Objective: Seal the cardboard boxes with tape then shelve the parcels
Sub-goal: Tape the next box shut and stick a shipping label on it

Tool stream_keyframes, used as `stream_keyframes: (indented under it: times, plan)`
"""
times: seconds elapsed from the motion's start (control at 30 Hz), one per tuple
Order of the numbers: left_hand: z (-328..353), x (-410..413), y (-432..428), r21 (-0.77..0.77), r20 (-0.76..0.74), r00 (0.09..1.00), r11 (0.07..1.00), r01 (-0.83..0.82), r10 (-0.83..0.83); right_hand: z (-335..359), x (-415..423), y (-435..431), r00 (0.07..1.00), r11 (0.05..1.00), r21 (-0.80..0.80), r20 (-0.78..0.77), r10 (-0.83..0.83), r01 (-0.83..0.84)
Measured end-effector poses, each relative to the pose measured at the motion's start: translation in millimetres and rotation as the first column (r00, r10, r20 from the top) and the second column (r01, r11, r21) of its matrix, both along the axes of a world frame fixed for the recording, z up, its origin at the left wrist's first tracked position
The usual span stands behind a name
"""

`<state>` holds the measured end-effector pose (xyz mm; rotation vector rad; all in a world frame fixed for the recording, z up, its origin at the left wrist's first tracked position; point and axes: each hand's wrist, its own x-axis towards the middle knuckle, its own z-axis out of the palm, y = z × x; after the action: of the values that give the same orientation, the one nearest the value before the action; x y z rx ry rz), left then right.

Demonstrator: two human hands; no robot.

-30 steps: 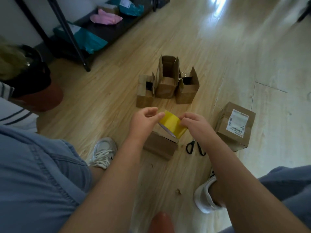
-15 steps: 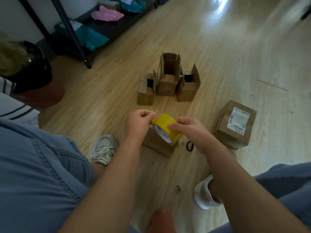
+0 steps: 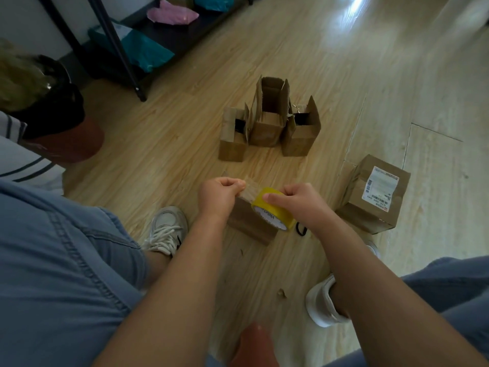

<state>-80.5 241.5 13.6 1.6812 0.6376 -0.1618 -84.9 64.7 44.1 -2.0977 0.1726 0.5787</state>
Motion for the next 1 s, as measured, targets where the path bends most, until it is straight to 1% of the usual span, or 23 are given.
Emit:
stream_keyframes:
  times: [0.1, 0.17, 0.23, 0.37, 0.47, 0.53, 0.57, 0.6, 0.63, 0.67, 0.7, 0.73, 0.8, 0.87, 1.0]
  plan:
    - [2.8, 0.5, 2.8, -0.006, 0.003, 0.998, 0.998, -0.070, 0.070, -4.2, 1.3, 0.7, 1.000, 0.992, -0.130, 0.011, -0.006, 0.008]
    - [5.3, 3.0, 5.1, 0.009, 0.007, 0.998, 0.998, -0.067, 0.067, -6.0, -1.9, 1.7, 0.999, 0.986, -0.165, -0.006, -0.035, 0.033]
    - [6.8, 4.2, 7.9, 0.016, 0.000, 0.996, 0.996, -0.091, 0.091, -3.4, -4.2, 2.2, 0.998, 0.993, -0.109, -0.044, -0.046, 0.041]
    - [3.6, 7.4, 21.5, 0.032, -0.013, 0.982, 0.982, -0.189, 0.189, 11.6, -6.7, 0.6, 0.996, 0.993, 0.101, -0.073, -0.056, 0.063]
    - [3.7, 10.6, 24.1, 0.025, -0.011, 0.981, 0.981, -0.193, 0.193, 8.3, -7.1, 1.0, 0.996, 0.990, 0.125, -0.071, -0.049, 0.058]
    - [2.1, 11.1, 24.7, 0.030, -0.021, 0.979, 0.979, -0.203, 0.204, 1.9, -3.5, 4.9, 0.999, 0.996, 0.086, -0.042, -0.027, 0.030]
    - [0.7, 10.5, 25.9, 0.030, -0.031, 0.973, 0.973, -0.227, 0.228, -0.9, -1.1, 6.1, 1.000, 1.000, 0.023, -0.010, 0.001, -0.001]
    - [-0.3, 9.6, 27.8, 0.022, -0.041, 0.965, 0.965, -0.260, 0.260, -3.2, 0.4, 7.1, 0.999, 0.996, -0.088, 0.028, 0.038, -0.036]
    - [-1.9, 9.9, 30.0, 0.012, -0.049, 0.958, 0.959, -0.282, 0.282, -5.9, 0.7, 7.6, 0.994, 0.977, -0.201, 0.071, 0.083, -0.068]
    - [-2.9, 10.4, 31.7, 0.012, -0.052, 0.958, 0.959, -0.282, 0.282, -8.2, 0.1, 7.7, 0.987, 0.957, -0.281, 0.112, 0.111, -0.076]
    - [-3.7, 11.1, 32.3, 0.021, -0.056, 0.960, 0.962, -0.274, 0.275, -10.3, -1.8, 7.2, 0.984, 0.947, -0.313, 0.137, 0.116, -0.068]
    - [-3.5, 12.5, 33.1, 0.027, -0.055, 0.960, 0.961, -0.275, 0.276, -11.2, -3.2, 7.2, 0.983, 0.953, -0.299, 0.149, 0.104, -0.056]
    - [-6.7, 16.1, 36.4, 0.023, -0.049, 0.954, 0.955, -0.297, 0.297, -13.5, -2.6, 7.8, 0.988, 0.975, -0.222, 0.143, 0.064, -0.031]
    - [-11.2, 17.9, 39.9, 0.033, -0.037, 0.950, 0.950, -0.309, 0.310, -13.7, 1.0, 8.4, 0.988, 0.983, -0.183, 0.139, 0.060, -0.034]
    - [-20.9, 22.9, 46.3, 0.056, -0.040, 0.949, 0.949, -0.309, 0.312, -16.1, 14.5, 16.0, 0.982, 0.956, -0.281, 0.141, 0.128, -0.084]
